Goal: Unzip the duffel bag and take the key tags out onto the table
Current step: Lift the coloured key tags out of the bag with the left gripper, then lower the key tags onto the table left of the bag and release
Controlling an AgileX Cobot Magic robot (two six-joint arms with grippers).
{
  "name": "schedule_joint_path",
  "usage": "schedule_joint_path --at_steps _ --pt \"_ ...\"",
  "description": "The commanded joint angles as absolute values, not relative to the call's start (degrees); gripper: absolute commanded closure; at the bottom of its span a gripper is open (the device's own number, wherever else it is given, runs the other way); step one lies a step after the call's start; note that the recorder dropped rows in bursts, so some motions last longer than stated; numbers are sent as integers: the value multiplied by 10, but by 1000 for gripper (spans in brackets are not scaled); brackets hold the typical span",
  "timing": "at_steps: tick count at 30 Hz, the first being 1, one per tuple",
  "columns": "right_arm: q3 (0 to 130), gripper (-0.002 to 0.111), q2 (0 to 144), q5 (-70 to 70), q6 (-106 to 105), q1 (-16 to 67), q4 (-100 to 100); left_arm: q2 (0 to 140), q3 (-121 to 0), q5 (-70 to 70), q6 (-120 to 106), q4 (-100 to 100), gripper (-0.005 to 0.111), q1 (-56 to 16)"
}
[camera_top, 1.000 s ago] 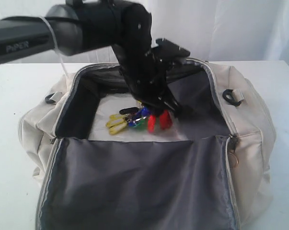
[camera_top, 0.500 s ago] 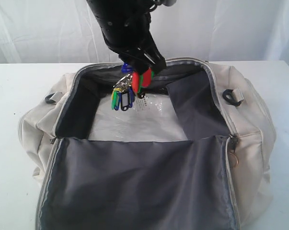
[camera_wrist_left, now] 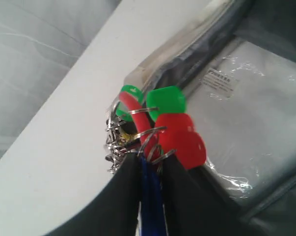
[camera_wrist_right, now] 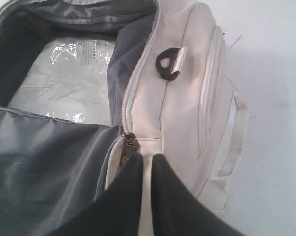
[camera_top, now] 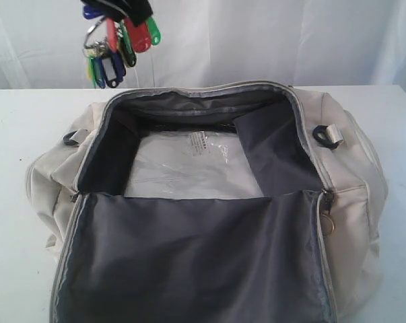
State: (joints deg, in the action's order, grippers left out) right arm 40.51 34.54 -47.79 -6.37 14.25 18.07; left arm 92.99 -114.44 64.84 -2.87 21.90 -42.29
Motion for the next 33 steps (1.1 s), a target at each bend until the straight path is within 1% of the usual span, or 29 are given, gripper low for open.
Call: schedule_joint_path --at_steps 1,10,17,20,26,30,33 --pt "405 102 343 -470 -61 142 180 872 -1091 700 -15 224 107 -377" --pt "405 102 343 -470 -61 142 180 787 -900 700 -13 223 107 -281" --pt "405 102 343 -471 -65 142 180 770 -748 688 -13 218 107 -233" --pt "405 102 343 -471 -65 142 181 770 -685 646 -13 218 107 -220" --pt "405 102 343 -471 -62 142 181 773 -564 513 -9 203 107 -196" --pt "405 102 343 -471 -62 142 181 782 -498 443 -21 122 107 -196" --pt "405 102 343 -471 -62 142 181 793 -464 404 -81 39 107 -196"
